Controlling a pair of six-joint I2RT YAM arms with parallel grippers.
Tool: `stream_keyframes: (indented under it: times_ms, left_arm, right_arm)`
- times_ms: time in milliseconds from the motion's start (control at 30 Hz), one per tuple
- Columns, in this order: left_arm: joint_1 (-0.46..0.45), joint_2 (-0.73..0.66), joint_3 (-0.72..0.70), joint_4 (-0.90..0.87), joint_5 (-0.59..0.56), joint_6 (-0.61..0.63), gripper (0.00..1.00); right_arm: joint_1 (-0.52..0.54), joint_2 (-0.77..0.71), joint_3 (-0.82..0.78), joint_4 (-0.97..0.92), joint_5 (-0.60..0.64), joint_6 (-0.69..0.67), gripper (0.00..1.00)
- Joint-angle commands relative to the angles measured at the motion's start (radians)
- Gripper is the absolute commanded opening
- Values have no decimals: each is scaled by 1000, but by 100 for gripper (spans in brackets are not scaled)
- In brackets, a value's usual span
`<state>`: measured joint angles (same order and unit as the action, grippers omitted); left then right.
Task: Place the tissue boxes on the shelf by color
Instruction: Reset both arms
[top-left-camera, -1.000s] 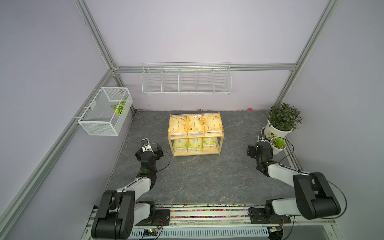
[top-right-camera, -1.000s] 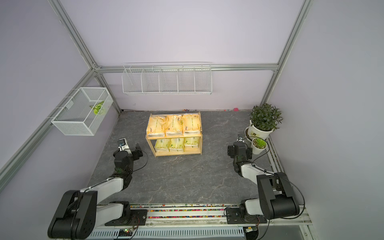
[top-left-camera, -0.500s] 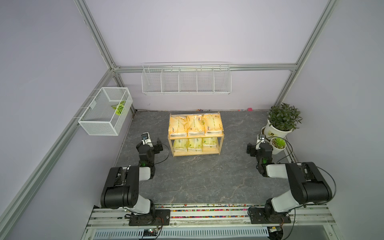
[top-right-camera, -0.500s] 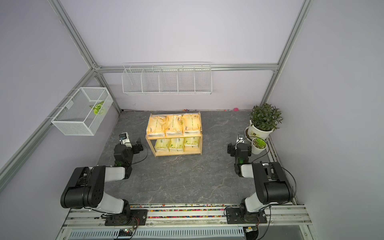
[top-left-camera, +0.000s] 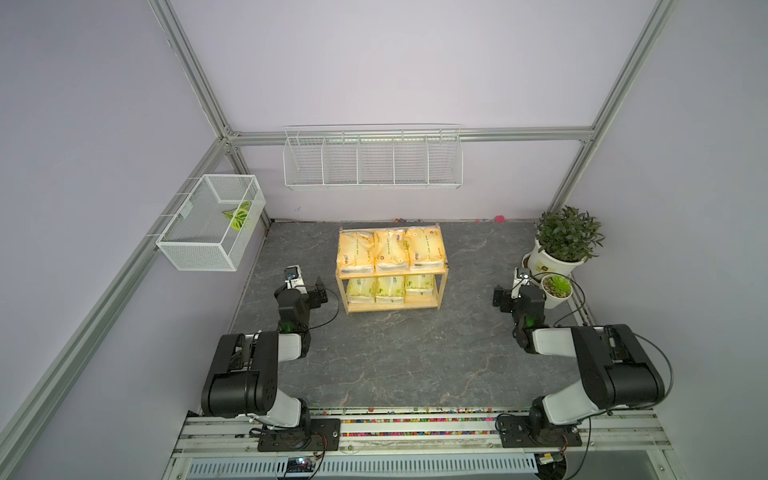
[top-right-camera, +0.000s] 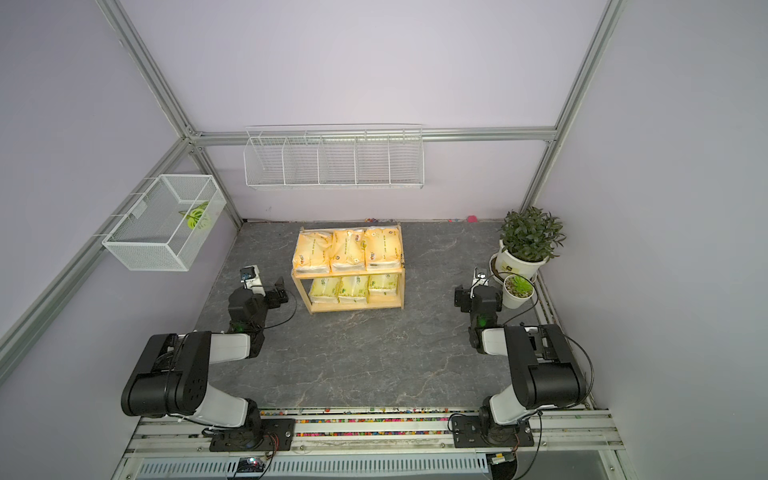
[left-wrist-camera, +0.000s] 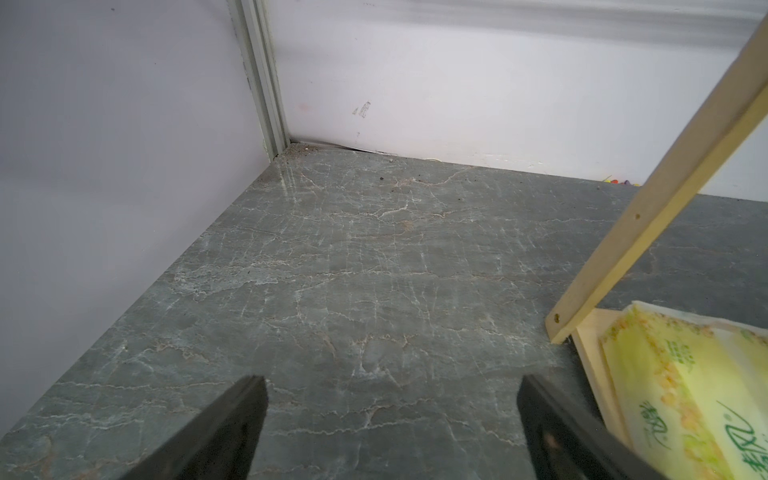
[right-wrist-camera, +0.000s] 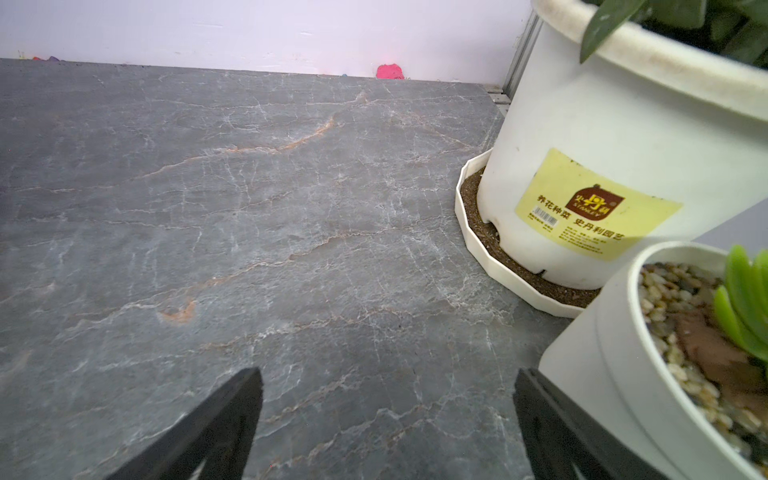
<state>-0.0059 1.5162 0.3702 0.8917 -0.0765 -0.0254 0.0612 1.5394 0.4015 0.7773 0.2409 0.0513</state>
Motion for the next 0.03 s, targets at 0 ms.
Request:
stream_keyframes:
  times_ms: [0]
  left_arm:
    - [3,-4,5,-8,16,-11,100]
  right_arm:
    - [0,-19,7,18,-6,1,99]
